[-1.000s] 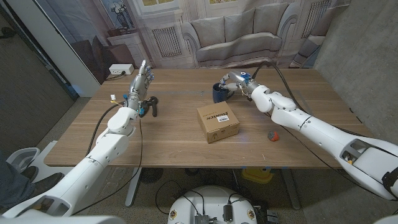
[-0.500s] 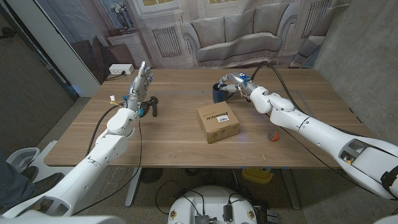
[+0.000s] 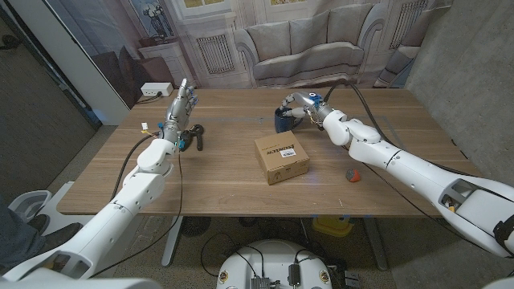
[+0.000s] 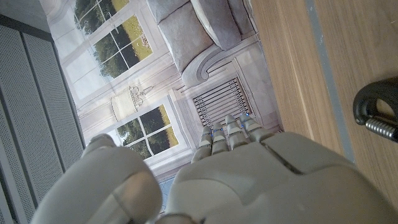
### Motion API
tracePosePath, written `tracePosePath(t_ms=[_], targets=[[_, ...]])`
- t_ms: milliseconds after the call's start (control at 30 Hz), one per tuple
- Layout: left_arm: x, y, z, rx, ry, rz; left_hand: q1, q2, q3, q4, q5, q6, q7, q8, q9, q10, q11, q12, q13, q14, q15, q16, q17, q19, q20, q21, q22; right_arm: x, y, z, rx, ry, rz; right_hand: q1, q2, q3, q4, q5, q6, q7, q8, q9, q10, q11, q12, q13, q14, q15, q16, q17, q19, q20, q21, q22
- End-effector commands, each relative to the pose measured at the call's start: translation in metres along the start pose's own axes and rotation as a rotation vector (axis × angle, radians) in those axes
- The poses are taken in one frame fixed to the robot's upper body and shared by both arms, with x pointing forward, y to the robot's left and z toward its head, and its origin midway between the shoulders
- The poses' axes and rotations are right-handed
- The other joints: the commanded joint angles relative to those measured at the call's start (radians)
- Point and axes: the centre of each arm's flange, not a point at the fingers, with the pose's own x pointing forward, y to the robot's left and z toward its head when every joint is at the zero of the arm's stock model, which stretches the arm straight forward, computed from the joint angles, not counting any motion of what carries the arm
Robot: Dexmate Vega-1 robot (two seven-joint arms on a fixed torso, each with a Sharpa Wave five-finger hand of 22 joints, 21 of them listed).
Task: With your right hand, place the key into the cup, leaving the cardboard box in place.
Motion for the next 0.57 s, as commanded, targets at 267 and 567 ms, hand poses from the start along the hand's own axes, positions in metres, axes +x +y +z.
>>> tracePosePath(t_ms=[267, 567], targets=[[0.009, 0.005, 0.002, 0.003, 0.011, -0.041, 0.006, 0.001, -0.004, 0.001, -0.003, 0.008, 0.001, -0.002, 0.002, 0.009, -0.003, 0.001, 0.005, -0.001, 0.000, 0.000, 0.005, -0.012, -0.001, -0.001, 0.004, -0.010, -0.028, 0.018, -0.024, 0.007, -0.050, -0.019, 0.009, -0.004, 0.012, 0.007, -0.011, 0.003, 0.006, 0.006, -0.003, 0.001, 0.006, 0.003, -0.009, -0.091, 0.005, 0.005, -0.008, -0.034, -0.008, 0.002], [0.014, 0.006, 0.002, 0.003, 0.021, -0.056, 0.007, 0.002, -0.006, 0.001, -0.003, 0.008, 0.000, -0.002, 0.002, 0.009, -0.003, 0.001, 0.005, 0.000, 0.000, 0.000, 0.005, -0.012, -0.002, -0.001, 0.004, -0.011, -0.032, 0.020, -0.026, 0.022, -0.068, -0.001, 0.034, 0.012, 0.007, 0.012, -0.010, 0.002, 0.013, 0.008, 0.002, 0.000, 0.010, 0.004, -0.008, -0.092, 0.006, 0.005, -0.009, -0.033, -0.008, 0.002]])
